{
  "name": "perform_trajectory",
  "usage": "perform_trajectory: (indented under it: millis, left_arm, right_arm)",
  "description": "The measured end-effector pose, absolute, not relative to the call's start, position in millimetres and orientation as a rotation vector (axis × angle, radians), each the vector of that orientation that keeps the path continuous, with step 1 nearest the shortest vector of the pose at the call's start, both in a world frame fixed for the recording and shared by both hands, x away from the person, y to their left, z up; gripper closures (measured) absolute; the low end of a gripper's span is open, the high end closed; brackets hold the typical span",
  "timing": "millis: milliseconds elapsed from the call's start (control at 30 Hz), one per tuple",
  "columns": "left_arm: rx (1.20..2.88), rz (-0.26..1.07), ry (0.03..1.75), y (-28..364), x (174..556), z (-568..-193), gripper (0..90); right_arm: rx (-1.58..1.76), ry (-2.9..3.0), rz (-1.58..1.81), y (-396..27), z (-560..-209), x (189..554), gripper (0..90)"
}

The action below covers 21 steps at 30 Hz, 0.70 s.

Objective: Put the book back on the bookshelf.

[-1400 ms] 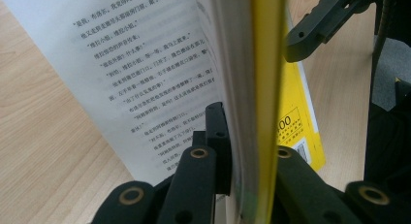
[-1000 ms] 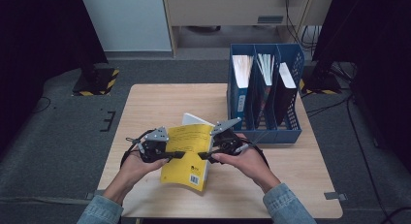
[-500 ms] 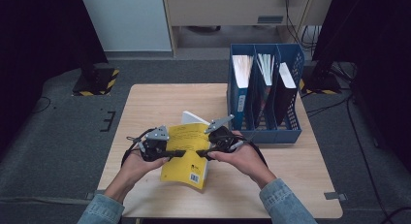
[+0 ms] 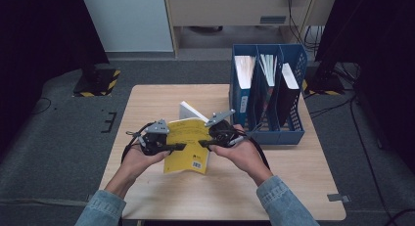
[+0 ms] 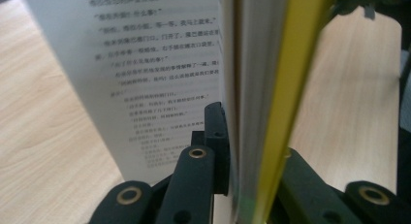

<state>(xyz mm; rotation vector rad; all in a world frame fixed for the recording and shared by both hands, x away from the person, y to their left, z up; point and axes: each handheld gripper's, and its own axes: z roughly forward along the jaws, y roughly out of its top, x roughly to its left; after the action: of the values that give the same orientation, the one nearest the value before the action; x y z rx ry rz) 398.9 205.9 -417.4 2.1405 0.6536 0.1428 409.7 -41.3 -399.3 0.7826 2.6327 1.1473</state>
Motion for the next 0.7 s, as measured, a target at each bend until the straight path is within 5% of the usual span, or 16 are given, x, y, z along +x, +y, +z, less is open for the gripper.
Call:
perform_trajectory:
  millis: [700]
  left_arm:
    - [2.072, 0.164, 0.733, 214.3, 411.3, -430.2, 77.1]
  right_arm:
    - [0.765, 2.566, 1.095, -32.7, -400.2, 412.9, 73.1]
